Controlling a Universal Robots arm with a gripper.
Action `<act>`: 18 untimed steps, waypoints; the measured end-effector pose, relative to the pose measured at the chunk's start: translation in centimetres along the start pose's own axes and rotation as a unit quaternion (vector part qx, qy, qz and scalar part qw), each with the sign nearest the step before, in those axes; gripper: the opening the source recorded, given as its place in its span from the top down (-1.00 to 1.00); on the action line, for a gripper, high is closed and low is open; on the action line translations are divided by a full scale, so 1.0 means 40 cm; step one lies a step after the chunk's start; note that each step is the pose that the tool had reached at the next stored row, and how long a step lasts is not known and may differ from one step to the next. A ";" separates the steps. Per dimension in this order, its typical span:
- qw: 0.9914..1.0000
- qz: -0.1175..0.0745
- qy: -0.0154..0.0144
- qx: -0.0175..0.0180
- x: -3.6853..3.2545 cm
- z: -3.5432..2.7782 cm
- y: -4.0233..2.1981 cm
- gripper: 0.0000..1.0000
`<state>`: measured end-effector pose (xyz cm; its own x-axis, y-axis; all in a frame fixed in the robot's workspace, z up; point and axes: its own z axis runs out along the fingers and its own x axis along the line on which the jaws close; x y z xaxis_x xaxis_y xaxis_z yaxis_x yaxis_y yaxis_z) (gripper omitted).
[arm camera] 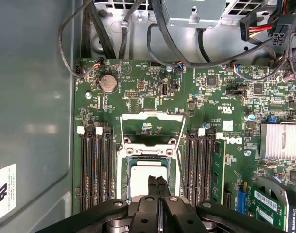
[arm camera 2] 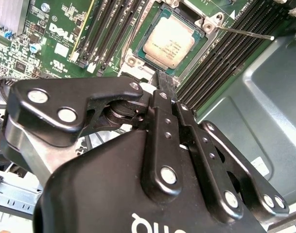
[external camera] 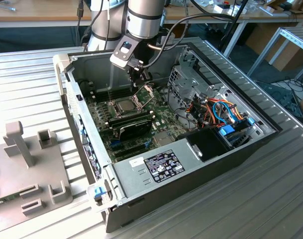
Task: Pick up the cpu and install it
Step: 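Close the cpu cover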
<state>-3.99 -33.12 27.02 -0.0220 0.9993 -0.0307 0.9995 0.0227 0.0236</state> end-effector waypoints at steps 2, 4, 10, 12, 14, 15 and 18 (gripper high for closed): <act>1.000 0.000 0.000 0.000 0.000 0.000 0.002 0.79; 1.000 0.000 0.000 0.000 0.000 0.000 0.002 0.79; 1.000 0.000 0.000 0.000 0.000 0.000 0.002 0.79; 1.000 0.000 0.000 0.000 0.000 0.000 0.004 0.79; 1.000 0.000 0.000 0.000 0.000 0.000 0.017 0.79; 1.000 0.000 0.000 0.000 -0.001 0.001 0.028 0.79; 1.000 0.000 0.000 0.000 -0.001 0.001 0.045 0.79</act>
<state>-2.17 -33.12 27.02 -0.0220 0.9993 -0.0307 0.9995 0.0227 0.0235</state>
